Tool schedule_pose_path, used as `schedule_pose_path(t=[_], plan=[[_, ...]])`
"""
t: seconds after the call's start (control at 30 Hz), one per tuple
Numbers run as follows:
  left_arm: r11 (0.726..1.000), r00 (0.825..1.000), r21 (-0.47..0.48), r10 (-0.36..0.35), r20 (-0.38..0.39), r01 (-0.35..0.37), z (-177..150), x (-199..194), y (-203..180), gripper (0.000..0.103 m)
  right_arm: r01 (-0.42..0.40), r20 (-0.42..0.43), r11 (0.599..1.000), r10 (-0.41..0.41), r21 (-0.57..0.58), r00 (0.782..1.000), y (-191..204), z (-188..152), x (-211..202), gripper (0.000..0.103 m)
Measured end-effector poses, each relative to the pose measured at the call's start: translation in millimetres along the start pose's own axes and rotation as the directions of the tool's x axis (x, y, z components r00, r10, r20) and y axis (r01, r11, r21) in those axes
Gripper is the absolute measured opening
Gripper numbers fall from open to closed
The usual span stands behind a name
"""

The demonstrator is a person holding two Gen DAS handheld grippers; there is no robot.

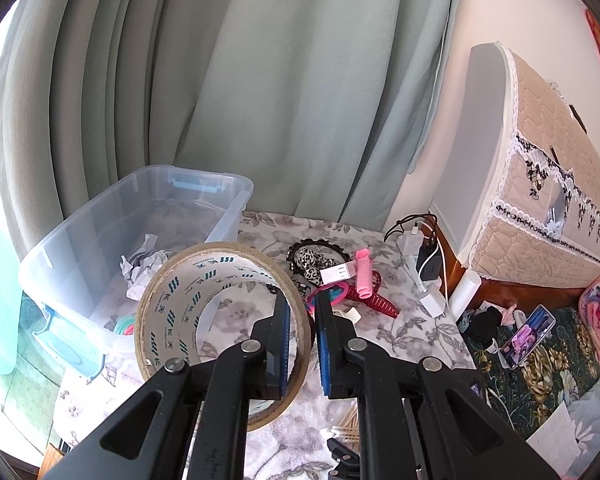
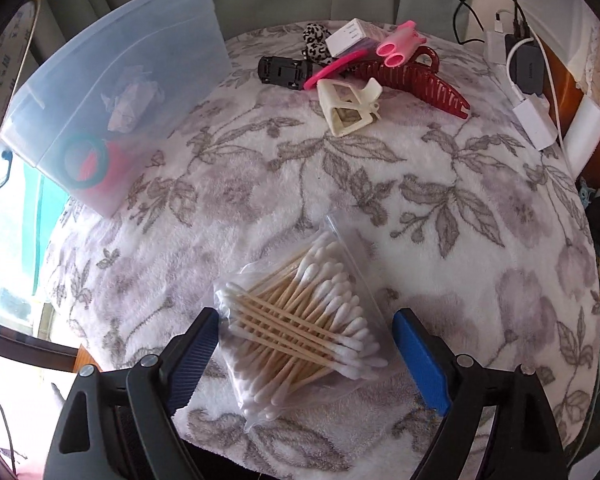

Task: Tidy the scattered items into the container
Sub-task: 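Lift the tape roll with the left tool while the right tool lifts the cotton swab bag, then carry the tape roll with the left tool while the right tool carries the swab bag over the box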

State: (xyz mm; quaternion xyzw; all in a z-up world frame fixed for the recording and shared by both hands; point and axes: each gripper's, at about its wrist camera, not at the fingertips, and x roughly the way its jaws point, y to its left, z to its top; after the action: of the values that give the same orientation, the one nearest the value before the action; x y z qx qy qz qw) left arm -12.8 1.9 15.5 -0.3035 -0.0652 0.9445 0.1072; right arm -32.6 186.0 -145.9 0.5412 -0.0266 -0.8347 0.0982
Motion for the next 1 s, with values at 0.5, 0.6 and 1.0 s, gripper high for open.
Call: schedule_pose_path(t=[0.5, 0.6, 1.0], plan=[[1.0, 0.999, -0.02, 0.012, -0.047, -0.013, -7, 16, 5, 0.012, 0.01, 0.065, 0.971, -0.026, 0.241, 0.998, -67, 4, -13, 0.082], [1.0, 0.999, -0.021, 0.012, -0.053, -0.013, -9, 18, 5, 0.012, 0.003, 0.07, 0.966, -0.022, 0.257, 0.997, -71, 5, -15, 0.077], [1.0, 0.998, -0.03, -0.002, -0.065, 0.0, -13, 23, 8, 0.013, -0.025, 0.112, 0.956, -0.008, 0.293, 0.994, -69, 7, -29, 0.072]])
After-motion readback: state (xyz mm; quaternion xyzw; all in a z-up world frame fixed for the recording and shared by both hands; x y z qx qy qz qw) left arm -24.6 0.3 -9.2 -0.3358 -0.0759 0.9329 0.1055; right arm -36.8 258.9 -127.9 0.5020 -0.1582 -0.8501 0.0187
